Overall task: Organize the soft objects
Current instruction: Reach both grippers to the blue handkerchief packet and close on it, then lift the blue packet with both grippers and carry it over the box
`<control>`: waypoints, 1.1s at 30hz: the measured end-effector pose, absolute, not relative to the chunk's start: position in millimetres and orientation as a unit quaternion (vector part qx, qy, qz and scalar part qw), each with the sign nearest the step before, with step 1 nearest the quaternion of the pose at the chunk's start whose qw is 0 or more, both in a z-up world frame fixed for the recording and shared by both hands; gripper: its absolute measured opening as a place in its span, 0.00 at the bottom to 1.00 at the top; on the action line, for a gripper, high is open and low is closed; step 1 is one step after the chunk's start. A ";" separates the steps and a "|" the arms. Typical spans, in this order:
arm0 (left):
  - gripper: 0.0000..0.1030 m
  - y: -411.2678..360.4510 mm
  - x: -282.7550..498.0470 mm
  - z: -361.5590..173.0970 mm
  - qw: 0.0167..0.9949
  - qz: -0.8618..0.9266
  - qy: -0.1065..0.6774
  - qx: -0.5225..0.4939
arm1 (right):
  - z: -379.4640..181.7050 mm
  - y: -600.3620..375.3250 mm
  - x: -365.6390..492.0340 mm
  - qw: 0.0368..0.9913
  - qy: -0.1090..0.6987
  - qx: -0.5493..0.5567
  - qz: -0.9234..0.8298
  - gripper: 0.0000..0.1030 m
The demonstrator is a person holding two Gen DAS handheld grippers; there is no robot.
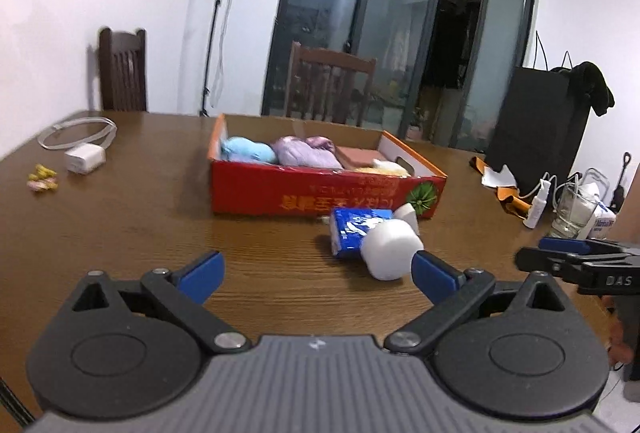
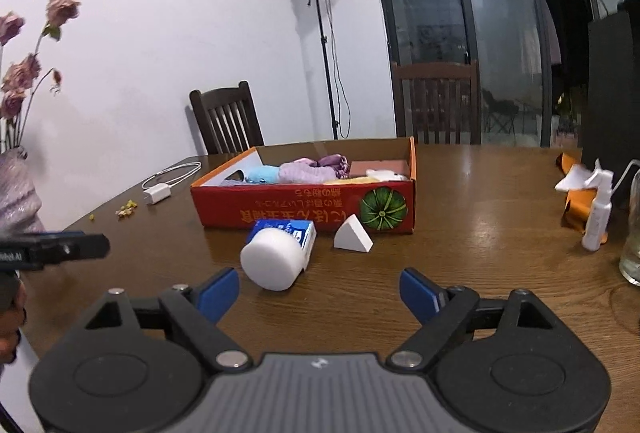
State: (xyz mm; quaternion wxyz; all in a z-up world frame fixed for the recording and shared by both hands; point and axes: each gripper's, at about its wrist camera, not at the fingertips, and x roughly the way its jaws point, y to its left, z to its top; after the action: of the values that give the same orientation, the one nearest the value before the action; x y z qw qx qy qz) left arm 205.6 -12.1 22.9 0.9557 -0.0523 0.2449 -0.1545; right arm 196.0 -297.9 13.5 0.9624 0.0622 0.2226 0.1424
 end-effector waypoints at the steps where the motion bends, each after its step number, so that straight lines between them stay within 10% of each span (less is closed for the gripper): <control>1: 0.99 -15.2 213.3 20.6 0.954 -0.158 0.250 -0.054 | 12.2 -297.2 203.3 0.962 0.224 0.066 0.144 0.83; 18: 0.36 -40.9 359.1 -25.9 0.891 -0.224 0.356 -0.173 | -22.3 -269.6 351.0 0.922 0.284 0.157 0.209 0.42; 33: 0.28 -37.5 354.0 -18.5 0.898 -0.231 0.324 -0.191 | -23.7 -263.0 361.2 0.922 0.269 0.167 0.222 0.25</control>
State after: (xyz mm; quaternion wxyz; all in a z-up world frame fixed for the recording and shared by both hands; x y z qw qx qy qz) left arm 354.0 -37.5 -18.5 0.8975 -0.1914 0.3236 -0.2305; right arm 361.2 -263.0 -23.7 0.9223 0.1666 0.2690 0.2219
